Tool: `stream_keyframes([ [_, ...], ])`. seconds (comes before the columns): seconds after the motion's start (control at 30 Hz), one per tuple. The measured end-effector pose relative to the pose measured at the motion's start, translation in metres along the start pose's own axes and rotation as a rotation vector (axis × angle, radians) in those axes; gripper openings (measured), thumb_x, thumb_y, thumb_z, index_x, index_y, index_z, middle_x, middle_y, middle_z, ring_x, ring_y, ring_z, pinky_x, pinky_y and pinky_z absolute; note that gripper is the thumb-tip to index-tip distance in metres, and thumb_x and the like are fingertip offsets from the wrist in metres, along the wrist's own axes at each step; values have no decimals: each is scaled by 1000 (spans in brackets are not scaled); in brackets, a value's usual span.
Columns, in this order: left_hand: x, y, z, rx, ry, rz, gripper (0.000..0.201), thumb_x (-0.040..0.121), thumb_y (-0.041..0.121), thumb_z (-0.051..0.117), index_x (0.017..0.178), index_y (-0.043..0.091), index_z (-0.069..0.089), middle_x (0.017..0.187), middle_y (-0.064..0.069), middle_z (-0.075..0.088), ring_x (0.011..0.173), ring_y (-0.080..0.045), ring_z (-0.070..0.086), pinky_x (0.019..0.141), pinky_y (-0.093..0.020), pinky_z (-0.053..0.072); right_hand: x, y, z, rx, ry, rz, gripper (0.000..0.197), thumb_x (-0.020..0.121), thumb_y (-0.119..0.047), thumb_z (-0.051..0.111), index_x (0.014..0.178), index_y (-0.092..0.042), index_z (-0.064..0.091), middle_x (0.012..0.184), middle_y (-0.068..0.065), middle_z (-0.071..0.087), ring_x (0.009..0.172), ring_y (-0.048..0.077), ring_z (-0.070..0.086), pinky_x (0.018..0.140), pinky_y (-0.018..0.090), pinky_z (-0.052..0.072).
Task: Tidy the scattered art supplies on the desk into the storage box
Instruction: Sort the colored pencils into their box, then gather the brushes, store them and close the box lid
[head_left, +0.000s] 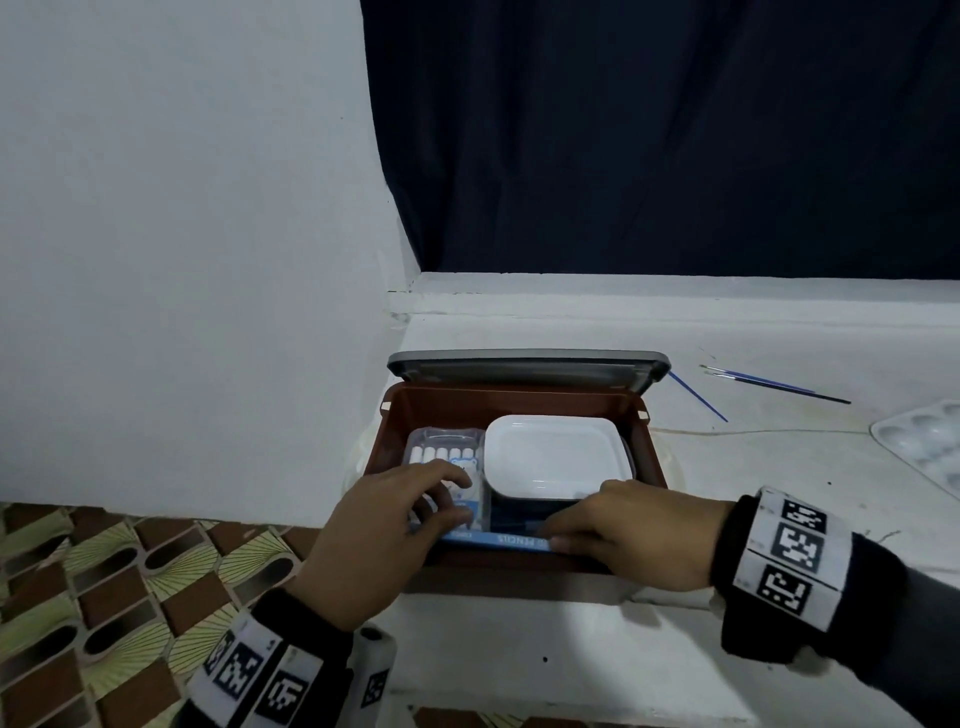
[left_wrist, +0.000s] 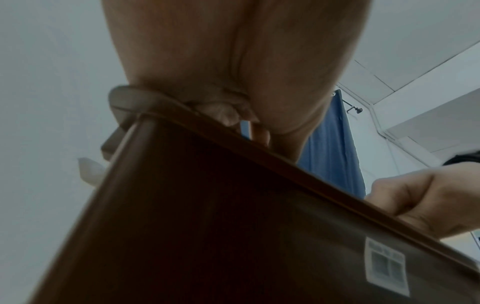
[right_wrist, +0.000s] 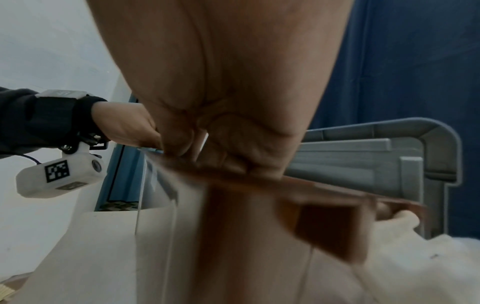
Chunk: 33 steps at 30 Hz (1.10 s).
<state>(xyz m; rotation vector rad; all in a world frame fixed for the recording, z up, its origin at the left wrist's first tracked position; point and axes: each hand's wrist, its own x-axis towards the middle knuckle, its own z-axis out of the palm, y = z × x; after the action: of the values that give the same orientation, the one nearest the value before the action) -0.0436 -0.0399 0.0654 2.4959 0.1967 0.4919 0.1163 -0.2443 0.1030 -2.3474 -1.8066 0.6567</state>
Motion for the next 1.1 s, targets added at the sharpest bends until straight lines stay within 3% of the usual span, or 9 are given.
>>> stream_keyframes([
  [0.1, 1, -3, 1, 31, -33, -15, 13, 89, 39, 68, 101, 39, 64, 83, 23, 64, 82, -1, 62, 70, -15, 50, 5, 4, 2, 51, -42, 37, 25, 103, -40, 40, 113, -36, 62, 82, -20, 59, 78, 4, 45, 76, 20, 32],
  [0.17, 2, -5, -1, 42, -96, -45, 13, 88, 40, 69, 99, 39, 64, 81, 22, 65, 79, 0, 63, 69, -16, 52, 7, 5, 5, 104, -66, 41, 24, 103, -38, 41, 92, -40, 62, 66, -30, 53, 70, -4, 47, 72, 16, 31],
  [0.27, 4, -5, -3, 59, -158, -41, 11, 88, 39, 69, 98, 37, 65, 83, 21, 67, 79, 1, 63, 67, -10, 49, 6, 7, 9, 145, -57, 24, 35, 103, -38, 41, 70, -45, 48, 65, -19, 54, 66, -5, 48, 71, 17, 35],
  [0.43, 1, -6, -10, 61, -188, -15, 17, 89, 51, 62, 94, 37, 70, 84, 29, 66, 89, 6, 62, 68, -6, 45, -1, 12, 7, 252, -51, -12, 34, 102, -43, 41, 75, -28, 54, 67, -10, 52, 64, 5, 47, 70, 22, 40],
  [0.53, -2, -6, -17, 19, -205, 1, 31, 87, 64, 53, 98, 40, 70, 91, 27, 70, 94, 5, 64, 72, -14, 52, -7, 18, 8, 293, 4, -29, 30, 98, -46, 47, 105, -31, 72, 84, -13, 68, 77, 7, 61, 76, 29, 51],
  [0.67, 1, 3, -18, -69, -255, -35, 17, 88, 42, 68, 104, 38, 69, 83, 18, 73, 86, -5, 69, 74, -22, 55, -17, 26, 6, 190, 209, -132, 27, 95, -41, 54, 98, -24, 75, 87, -10, 71, 78, 8, 65, 73, 34, 51],
  [0.8, 5, 24, -6, -84, -180, 15, 20, 85, 42, 68, 104, 34, 68, 82, 19, 71, 84, -2, 68, 75, -16, 52, -31, 37, -1, 133, 464, -208, 27, 96, -40, 52, 94, -23, 73, 85, -14, 67, 76, 2, 60, 71, 26, 50],
  [0.9, 15, 50, 15, -101, -38, 65, 20, 89, 46, 67, 103, 33, 69, 80, 18, 69, 80, -2, 67, 75, -16, 51, -44, 54, -6, 82, 631, -209, 25, 97, -36, 52, 93, -22, 72, 82, -12, 64, 75, 5, 59, 69, 29, 50],
  [1.1, 53, 132, 74, -199, 181, 82, 13, 94, 38, 60, 105, 34, 66, 75, 13, 64, 78, -13, 65, 71, -24, 50, -79, 123, -12, -39, 693, -93, 27, 98, -39, 47, 89, -25, 69, 77, -11, 59, 68, 10, 56, 62, 35, 49],
])
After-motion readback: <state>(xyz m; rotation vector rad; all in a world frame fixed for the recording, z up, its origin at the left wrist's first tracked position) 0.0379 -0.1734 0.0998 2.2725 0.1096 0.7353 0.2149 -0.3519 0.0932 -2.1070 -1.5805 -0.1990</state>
